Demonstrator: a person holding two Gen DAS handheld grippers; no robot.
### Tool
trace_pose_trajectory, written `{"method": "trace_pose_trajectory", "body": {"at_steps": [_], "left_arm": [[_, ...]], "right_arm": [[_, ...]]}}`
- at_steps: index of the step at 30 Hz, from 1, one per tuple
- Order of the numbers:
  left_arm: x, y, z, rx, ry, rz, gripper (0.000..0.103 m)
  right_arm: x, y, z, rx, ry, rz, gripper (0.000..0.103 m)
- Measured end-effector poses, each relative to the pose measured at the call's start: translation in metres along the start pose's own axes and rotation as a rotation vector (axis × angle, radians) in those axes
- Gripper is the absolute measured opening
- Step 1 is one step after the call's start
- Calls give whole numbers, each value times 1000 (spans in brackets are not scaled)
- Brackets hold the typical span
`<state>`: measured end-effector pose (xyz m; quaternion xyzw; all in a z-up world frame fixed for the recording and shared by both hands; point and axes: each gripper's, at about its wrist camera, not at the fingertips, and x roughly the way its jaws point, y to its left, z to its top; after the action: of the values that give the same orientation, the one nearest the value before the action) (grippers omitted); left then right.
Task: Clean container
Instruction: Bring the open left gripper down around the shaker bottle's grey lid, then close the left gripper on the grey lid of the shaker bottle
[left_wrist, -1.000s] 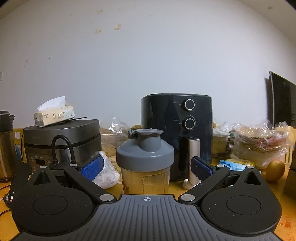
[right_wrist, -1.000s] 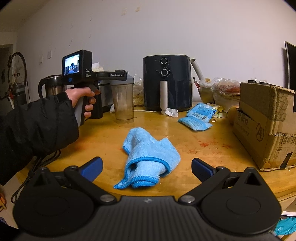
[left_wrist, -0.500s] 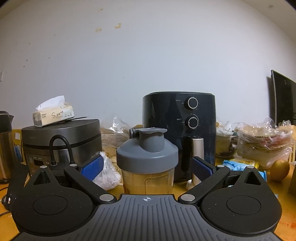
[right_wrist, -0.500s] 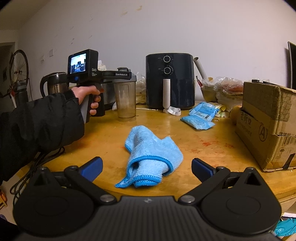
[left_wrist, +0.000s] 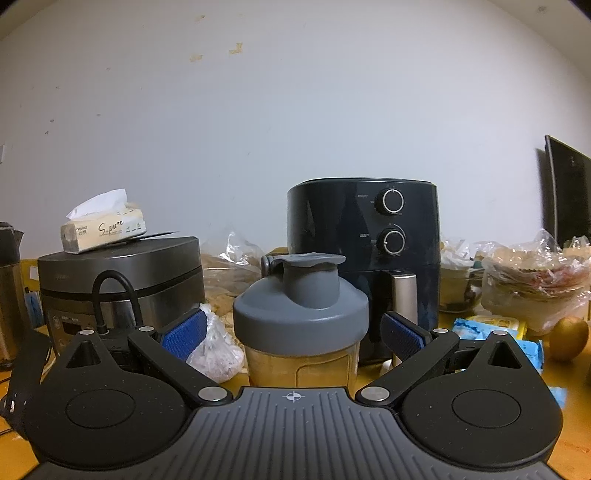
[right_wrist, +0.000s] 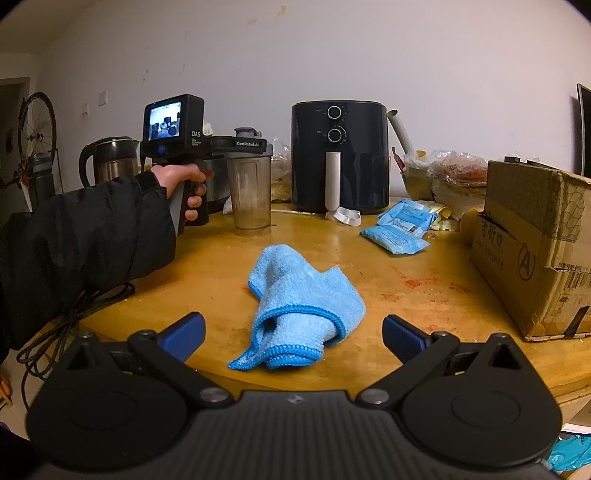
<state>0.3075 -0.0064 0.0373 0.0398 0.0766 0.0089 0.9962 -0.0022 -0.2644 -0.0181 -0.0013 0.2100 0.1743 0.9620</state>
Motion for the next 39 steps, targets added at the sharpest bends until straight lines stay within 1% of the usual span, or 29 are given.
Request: {"method": "trace_pose_trajectory", "body": {"at_steps": [7, 15, 23, 28, 35, 39], "left_arm": [[9, -2, -1, 5, 11, -7, 103], [15, 0, 0, -4, 15, -13, 103], [22, -3, 0, 11, 17, -29, 103], [29, -1, 1, 7, 28, -7, 103], [34, 1, 3, 1, 22, -37, 103], [37, 0, 4, 6, 19, -34, 103]], "right_arm": [[1, -3, -1, 7, 10, -14, 103], [6, -3, -3, 6, 25, -10, 103], [9, -4, -4, 12, 35, -13, 103], [10, -4, -5, 14, 40, -13, 103], [11, -3, -7, 12, 47, -11, 103], [9, -3, -8, 13, 48, -13, 103]]}}
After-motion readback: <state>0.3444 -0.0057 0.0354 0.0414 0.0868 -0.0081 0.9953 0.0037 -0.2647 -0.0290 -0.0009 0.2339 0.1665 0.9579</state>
